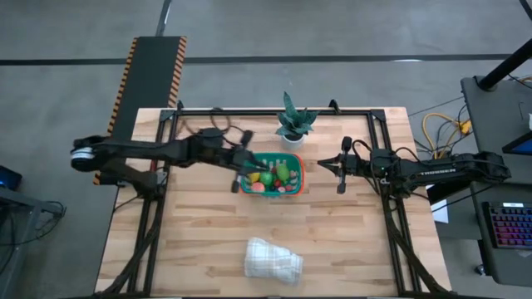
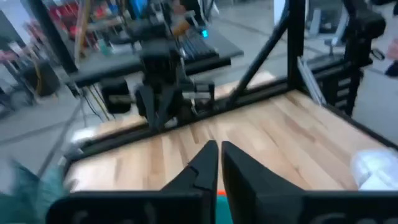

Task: Build produce basket
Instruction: Return to Home Position

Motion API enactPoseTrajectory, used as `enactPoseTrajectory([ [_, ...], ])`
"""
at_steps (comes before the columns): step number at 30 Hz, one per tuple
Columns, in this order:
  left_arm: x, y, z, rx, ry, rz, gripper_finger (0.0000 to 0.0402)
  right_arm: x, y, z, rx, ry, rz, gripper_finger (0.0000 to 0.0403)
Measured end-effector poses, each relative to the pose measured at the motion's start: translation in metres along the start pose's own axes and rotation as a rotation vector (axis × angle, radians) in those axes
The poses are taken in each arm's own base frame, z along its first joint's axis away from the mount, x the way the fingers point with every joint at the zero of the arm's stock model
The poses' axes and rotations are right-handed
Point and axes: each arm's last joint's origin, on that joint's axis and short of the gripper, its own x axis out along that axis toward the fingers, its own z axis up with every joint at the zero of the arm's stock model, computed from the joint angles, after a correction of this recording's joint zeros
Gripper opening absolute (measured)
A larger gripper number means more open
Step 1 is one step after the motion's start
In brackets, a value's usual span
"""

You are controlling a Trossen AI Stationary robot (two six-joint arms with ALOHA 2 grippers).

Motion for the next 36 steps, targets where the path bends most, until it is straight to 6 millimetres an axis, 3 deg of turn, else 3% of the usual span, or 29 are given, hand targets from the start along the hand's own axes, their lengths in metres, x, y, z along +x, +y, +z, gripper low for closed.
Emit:
enactPoseTrajectory([
  [6, -0.050, -0.012, 0.004, 0.023, -0.062, 0.092, 0.0007, 0.000, 0.000, -0.001, -0.001, 0.008, 0.000, 0.0009],
  [19, -0.146, -0.055, -0.028, 0.009, -0.144, 0.206, 0.0000, 0.000, 0.000, -0.001, -0.001, 0.009, -0.008, 0.0009],
  [29, -0.190, -0.073, -0.062, -0.054, -0.179, 0.303, 0.0000, 0.000, -0.001, -0.001, 0.004, 0.014, -0.023, 0.0009],
  [33, -0.200, -0.078, -0.078, -0.079, -0.223, 0.360, 0.0000, 0.000, 0.000, -0.001, 0.004, 0.017, -0.022, 0.0009],
  [36, -0.196, -0.081, -0.091, -0.089, -0.187, 0.352, 0.0000, 0.000, -0.001, -0.001, 0.006, 0.017, -0.023, 0.0009],
])
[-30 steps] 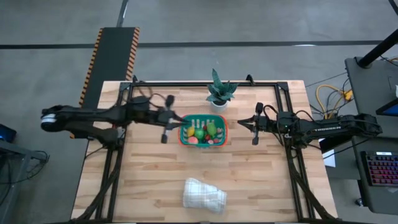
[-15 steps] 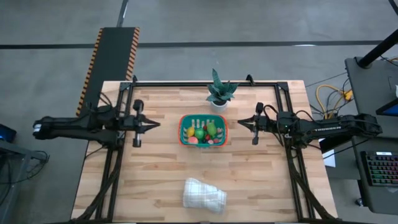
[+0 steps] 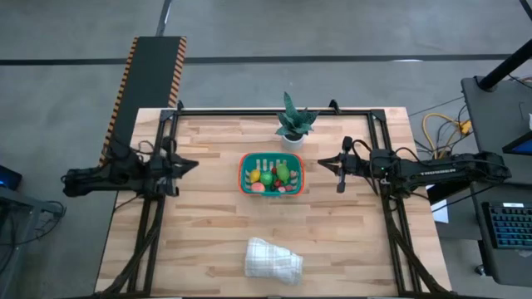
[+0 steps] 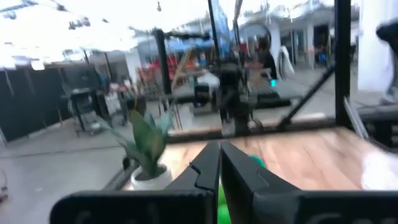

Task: Build produce basket
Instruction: Return to Home Position

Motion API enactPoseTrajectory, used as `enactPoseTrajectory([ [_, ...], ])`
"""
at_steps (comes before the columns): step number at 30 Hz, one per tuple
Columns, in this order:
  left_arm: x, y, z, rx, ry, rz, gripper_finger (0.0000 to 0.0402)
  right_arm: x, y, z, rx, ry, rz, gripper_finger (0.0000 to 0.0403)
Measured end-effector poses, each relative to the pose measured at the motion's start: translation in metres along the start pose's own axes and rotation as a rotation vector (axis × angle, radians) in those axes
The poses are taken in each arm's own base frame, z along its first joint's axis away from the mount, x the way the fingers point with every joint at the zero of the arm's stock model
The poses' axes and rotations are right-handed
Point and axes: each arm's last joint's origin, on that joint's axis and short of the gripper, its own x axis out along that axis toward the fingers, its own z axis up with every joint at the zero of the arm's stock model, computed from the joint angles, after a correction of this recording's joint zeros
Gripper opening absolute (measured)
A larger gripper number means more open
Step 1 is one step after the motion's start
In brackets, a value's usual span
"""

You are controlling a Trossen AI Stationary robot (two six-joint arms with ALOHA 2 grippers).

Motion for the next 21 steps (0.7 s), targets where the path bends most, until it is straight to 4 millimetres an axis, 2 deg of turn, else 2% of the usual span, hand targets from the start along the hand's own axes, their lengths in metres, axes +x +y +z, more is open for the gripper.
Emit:
enactPoseTrajectory([
  [5, 0.006, 0.000, -0.005, -0.014, 0.041, 0.037, 0.0000, 0.000, 0.000, 0.000, 0.000, 0.001, -0.002, 0.0009],
  [7, 0.007, -0.003, -0.016, -0.007, 0.095, 0.027, 0.0000, 0.000, 0.000, 0.000, 0.000, 0.001, -0.003, 0.0009],
  [9, 0.009, -0.003, -0.018, -0.015, 0.066, 0.032, 0.0000, 0.000, 0.000, -0.001, -0.001, 0.010, -0.012, 0.0009],
  [15, 0.010, -0.007, -0.044, -0.058, 0.088, 0.054, 0.0000, 0.000, 0.000, -0.001, -0.001, 0.013, -0.024, 0.0009],
  [21, 0.011, -0.007, -0.043, -0.058, 0.094, 0.073, 0.0000, 0.000, 0.000, -0.001, 0.007, 0.018, -0.022, 0.0009],
])
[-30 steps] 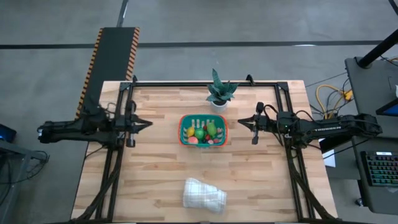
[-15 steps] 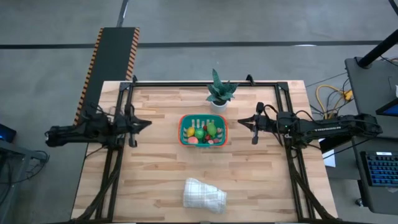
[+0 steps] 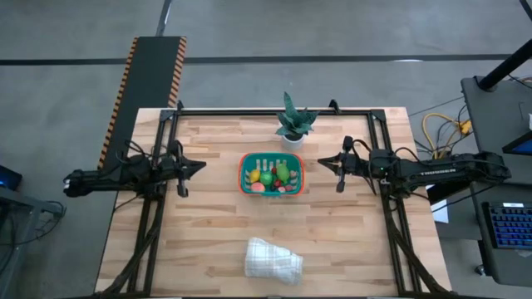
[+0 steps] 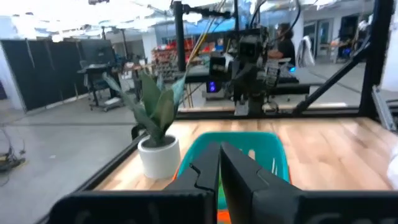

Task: Build produce basket
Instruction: Return to Home Position

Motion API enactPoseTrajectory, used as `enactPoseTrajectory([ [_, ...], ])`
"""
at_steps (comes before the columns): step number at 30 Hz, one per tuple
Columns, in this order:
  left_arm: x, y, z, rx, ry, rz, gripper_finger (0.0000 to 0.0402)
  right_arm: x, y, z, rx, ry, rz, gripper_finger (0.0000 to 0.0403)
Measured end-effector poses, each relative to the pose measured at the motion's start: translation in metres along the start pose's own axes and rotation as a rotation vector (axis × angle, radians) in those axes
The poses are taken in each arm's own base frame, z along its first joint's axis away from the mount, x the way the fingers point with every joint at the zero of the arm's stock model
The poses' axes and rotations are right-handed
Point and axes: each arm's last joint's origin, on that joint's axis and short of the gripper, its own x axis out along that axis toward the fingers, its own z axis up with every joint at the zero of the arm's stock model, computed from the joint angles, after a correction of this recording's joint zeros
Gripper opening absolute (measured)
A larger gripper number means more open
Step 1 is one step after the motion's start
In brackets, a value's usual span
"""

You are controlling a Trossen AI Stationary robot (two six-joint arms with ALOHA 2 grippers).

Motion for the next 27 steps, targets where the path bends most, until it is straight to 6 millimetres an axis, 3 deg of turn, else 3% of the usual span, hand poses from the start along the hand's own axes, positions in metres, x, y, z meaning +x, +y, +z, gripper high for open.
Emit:
enactPoseTrajectory([
  [8, 0.003, -0.002, -0.020, -0.032, 0.060, 0.038, 0.0000, 0.000, 0.000, 0.000, 0.061, -0.003, 0.001, 0.0009],
  [17, 0.004, -0.002, -0.022, -0.062, 0.060, 0.033, 0.0000, -0.001, 0.000, 0.002, 0.091, -0.021, 0.005, 0.0009],
  [22, 0.006, -0.003, -0.025, -0.059, 0.092, 0.033, 0.0000, -0.005, 0.005, 0.003, 0.130, -0.041, 0.208, 0.0009],
  [27, 0.006, -0.003, -0.025, -0.058, 0.103, 0.032, 0.0000, -0.011, 0.004, 0.004, 0.183, -0.065, 0.210, 0.0009],
])
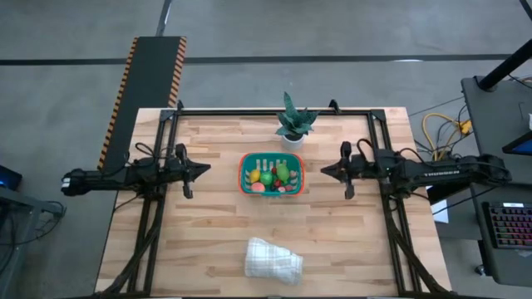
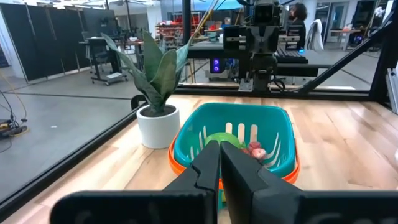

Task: Build produce basket
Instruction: Return to Home Position

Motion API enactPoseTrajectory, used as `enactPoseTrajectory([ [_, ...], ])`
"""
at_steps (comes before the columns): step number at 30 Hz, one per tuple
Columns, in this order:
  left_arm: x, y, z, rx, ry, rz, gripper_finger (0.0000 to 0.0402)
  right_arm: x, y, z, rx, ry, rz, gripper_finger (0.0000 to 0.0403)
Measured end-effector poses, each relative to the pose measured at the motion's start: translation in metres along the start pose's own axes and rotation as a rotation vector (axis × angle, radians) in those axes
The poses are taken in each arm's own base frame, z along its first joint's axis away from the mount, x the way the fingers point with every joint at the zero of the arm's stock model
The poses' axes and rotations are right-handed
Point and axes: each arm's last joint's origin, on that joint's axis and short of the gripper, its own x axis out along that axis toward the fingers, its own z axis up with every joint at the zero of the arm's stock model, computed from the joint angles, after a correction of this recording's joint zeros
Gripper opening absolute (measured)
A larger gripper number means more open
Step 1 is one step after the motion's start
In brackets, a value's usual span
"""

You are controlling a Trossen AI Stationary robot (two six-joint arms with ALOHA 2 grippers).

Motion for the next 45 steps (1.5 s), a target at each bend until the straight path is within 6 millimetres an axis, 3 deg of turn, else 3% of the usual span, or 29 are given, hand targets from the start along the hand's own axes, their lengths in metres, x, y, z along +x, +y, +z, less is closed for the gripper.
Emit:
enactPoseTrajectory([
  [3, 0.000, 0.000, 0.000, -0.001, -0.003, 0.000, 0.0000, -0.004, 0.005, -0.004, 0.066, -0.034, 0.032, 0.0009],
  [9, -0.001, 0.000, 0.000, -0.001, -0.007, -0.001, 0.0000, -0.017, 0.021, -0.036, 0.098, -0.021, 0.017, 0.0009],
  [24, -0.001, 0.000, 0.001, -0.001, -0.016, -0.003, 0.0000, -0.024, 0.027, -0.028, 0.015, -0.090, 0.019, 0.0009],
  [35, -0.001, -0.001, 0.002, -0.004, -0.033, -0.044, 0.0000, -0.024, 0.007, -0.028, 0.051, -0.085, -0.008, 0.0009],
  [45, -0.003, -0.001, 0.002, -0.005, -0.042, -0.059, 0.0000, -0.037, 0.005, -0.022, 0.023, -0.080, -0.064, 0.0009],
])
